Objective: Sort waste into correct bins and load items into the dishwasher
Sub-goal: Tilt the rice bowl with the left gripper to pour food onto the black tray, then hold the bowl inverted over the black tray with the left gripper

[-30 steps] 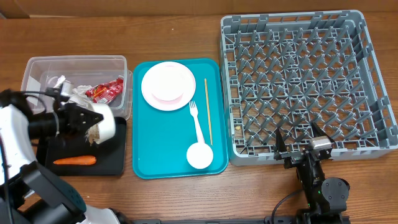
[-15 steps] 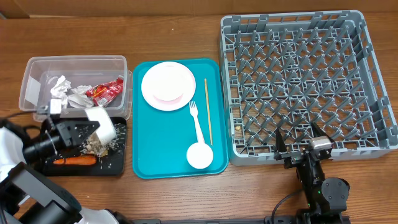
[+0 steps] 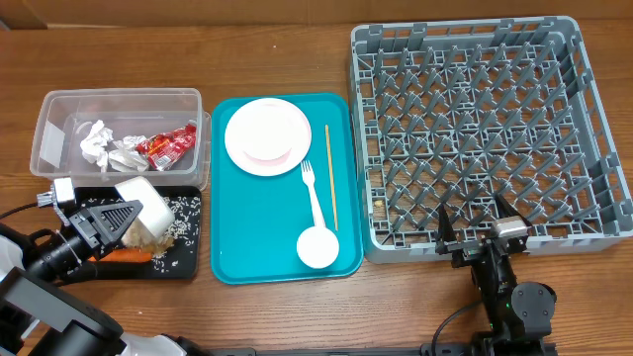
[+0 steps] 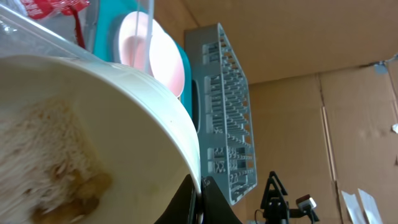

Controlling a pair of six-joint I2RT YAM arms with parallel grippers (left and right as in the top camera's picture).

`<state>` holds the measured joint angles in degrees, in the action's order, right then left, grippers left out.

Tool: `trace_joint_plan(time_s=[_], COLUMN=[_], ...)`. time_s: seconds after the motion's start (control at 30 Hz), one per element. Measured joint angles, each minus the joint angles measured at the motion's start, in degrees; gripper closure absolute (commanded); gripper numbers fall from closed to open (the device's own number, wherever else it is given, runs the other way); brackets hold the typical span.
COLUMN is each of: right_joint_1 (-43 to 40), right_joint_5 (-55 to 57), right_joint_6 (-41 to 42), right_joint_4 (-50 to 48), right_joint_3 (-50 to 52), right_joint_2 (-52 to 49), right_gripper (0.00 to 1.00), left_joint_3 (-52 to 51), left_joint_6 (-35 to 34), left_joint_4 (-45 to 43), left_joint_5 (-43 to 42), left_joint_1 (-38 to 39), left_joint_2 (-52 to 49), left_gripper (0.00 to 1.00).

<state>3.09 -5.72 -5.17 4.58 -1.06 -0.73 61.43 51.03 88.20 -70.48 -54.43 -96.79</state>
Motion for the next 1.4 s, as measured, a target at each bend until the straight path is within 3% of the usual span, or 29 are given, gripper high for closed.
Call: trace_joint_plan(time_s=[0.37,1.4], right_joint_1=[0.02,0.02], right_joint_5=[0.0,0.0], right_joint_6=[0.0,0.0], right_joint_4=[-0.02,0.0], right_joint_3=[0.0,0.0], right_joint_2=[0.0,0.0], right_gripper=[0.0,0.0], left_joint_3=[-0.02,-0.07], left_joint_6=[7.69,4.44], left_joint_4=[8.46,7.87], left_joint_5=[-3.56,-6.49], left_joint_1=[0.0,0.0], left_joint_2=[0.0,-0.02], left_gripper=[0.96,0.96])
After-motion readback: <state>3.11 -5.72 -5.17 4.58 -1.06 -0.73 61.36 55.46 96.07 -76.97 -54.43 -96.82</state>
